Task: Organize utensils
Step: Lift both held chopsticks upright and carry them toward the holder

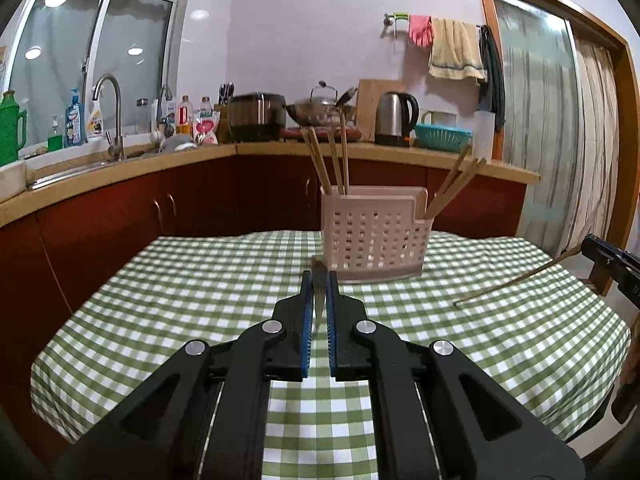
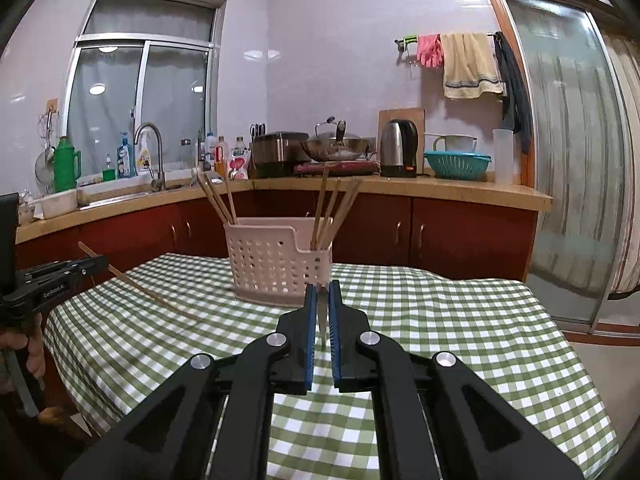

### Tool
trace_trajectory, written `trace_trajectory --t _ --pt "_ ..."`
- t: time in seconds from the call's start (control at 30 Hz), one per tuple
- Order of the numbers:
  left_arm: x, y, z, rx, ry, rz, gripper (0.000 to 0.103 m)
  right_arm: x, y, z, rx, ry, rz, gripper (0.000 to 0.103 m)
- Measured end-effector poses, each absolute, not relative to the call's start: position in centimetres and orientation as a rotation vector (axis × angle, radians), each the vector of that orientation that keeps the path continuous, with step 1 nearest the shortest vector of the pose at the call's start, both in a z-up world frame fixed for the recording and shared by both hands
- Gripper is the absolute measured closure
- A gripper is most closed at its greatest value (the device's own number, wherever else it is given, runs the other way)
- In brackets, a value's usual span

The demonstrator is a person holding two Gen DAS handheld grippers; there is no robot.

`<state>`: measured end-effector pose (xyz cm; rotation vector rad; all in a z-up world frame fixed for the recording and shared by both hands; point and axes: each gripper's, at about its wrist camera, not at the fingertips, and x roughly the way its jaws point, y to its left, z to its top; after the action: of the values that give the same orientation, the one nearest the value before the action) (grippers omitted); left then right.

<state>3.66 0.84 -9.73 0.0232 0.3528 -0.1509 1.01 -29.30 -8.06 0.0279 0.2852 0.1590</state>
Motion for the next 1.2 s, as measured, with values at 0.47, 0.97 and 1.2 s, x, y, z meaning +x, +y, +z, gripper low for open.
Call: trace_trajectory --t 0.47,0.97,1.2 --pt "4.9 0.7 -7.6 0.027 0.389 -0.175 0.096 2.6 -28.7 -6.4 0.055 0.294 0.177 0.096" --pt "8.4 1.2 -5.7 -0.038 0.4 -0.2 0.096 6.5 -27.8 -4.6 0.062 0.308 0.184 0.096" --pt "9.4 0.3 -4.2 -0.018 0.372 -0.216 0.096 7.6 -27.2 -3.8 0.062 0.299 0.191 0.096"
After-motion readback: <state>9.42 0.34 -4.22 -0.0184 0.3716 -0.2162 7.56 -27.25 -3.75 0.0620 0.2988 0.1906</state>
